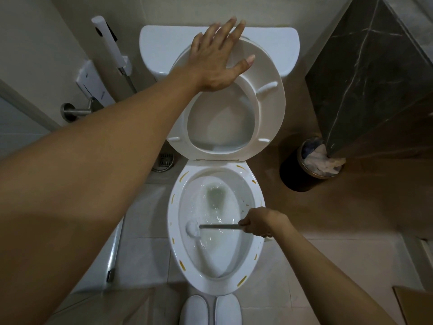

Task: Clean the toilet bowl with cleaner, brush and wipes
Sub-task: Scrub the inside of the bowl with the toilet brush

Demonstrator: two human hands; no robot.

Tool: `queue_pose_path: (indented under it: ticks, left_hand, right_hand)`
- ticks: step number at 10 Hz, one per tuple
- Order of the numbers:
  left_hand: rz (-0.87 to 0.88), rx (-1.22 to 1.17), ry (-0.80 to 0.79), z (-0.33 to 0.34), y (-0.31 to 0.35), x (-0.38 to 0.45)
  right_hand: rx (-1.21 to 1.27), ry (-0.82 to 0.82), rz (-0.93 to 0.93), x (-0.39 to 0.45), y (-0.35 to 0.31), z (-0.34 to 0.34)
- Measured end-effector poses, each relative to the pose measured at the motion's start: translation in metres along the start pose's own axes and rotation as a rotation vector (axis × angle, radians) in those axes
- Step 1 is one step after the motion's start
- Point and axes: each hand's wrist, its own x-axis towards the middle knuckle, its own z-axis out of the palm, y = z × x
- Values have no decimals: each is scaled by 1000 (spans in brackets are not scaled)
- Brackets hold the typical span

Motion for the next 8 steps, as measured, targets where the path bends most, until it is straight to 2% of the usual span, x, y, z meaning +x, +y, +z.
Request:
queue_pose_path:
  ticks: [1, 2, 3, 4, 5, 6, 7, 8]
  left_hand:
    - [-1, -6, -1, -1, 0, -1]
    - [4, 6, 4, 0, 0, 0]
    - [4, 5, 5, 1, -1, 0]
    - [3, 6, 2, 0, 0, 0]
    - [2, 1, -3, -1, 0, 0]
    - [2, 5, 2, 0, 0, 0]
    - [3, 8, 1, 1, -1, 0]
    - [6, 8, 5, 1, -1, 0]
  right_hand:
    - [53, 102, -33, 2, 2, 12]
    - [130, 54, -2, -1, 10, 17]
    - [173, -78, 62, -4, 24, 12]
    - [114, -56, 70, 1, 23, 11]
    - [102, 35, 31, 4, 16, 12]
    - [126, -9, 25, -1, 18, 11]
    - [50, -227, 84, -12, 24, -3]
    - [-12, -298, 113, -9, 22, -11]
